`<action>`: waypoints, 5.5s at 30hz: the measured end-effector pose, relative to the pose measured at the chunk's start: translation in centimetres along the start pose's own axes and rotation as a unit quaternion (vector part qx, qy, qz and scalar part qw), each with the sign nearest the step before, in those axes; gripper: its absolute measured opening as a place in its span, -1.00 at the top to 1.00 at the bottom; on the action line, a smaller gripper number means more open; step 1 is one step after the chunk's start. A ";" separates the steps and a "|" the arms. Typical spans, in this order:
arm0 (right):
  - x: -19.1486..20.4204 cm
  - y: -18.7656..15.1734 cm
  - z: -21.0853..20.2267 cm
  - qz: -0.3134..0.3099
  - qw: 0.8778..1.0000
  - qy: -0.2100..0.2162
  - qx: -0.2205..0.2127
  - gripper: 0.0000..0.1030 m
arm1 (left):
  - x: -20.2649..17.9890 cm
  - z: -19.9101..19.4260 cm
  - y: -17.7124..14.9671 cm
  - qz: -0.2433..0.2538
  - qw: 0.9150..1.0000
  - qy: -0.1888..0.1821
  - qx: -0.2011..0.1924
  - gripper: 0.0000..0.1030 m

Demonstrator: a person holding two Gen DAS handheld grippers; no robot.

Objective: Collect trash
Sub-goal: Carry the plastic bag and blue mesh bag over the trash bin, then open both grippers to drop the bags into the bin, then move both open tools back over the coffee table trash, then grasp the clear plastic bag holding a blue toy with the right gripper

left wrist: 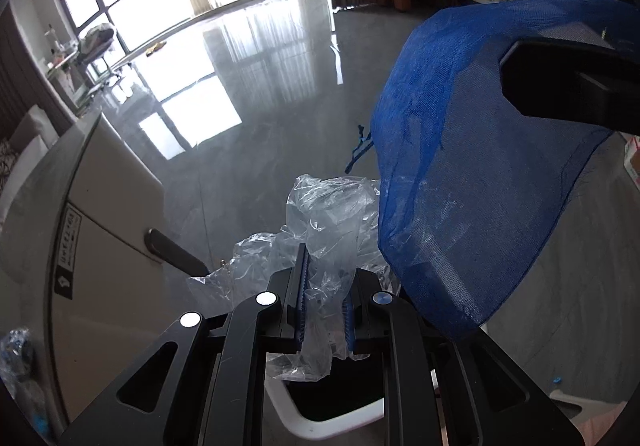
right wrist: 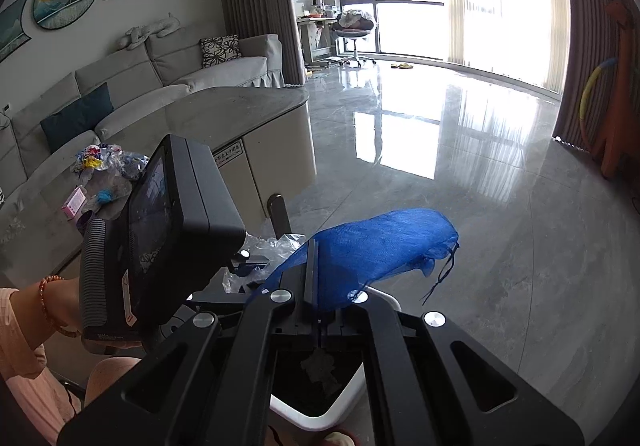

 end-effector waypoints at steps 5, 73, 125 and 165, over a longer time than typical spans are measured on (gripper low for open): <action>-0.3 -1.5 2.3 0.004 1.000 0.011 0.023 0.98 | 0.7 1.9 -1.7 -0.003 1.000 -0.004 0.024 0.72; 2.0 -9.2 10.5 -0.091 0.983 -0.026 0.160 -0.91 | 9.6 -7.0 -6.8 -0.072 0.989 0.127 0.005 -0.91; 29.5 7.1 26.0 -0.155 0.959 0.225 0.082 -0.66 | 32.4 -22.9 -19.2 -0.315 0.873 0.361 -0.094 -0.91; 28.5 11.1 17.9 -0.202 0.963 0.179 0.000 0.69 | 27.9 -21.8 -17.8 -0.349 0.855 0.370 -0.105 -0.91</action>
Point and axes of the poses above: each gripper's, at about its wrist camera, not at the fingertips, and z roughly the way its jaws point, x to its left, y to its top, the point moved 5 cm from there along z, roughly the way its jaws point, and after that the axes turned 6 degrees about -x, right-handed, at the moved point
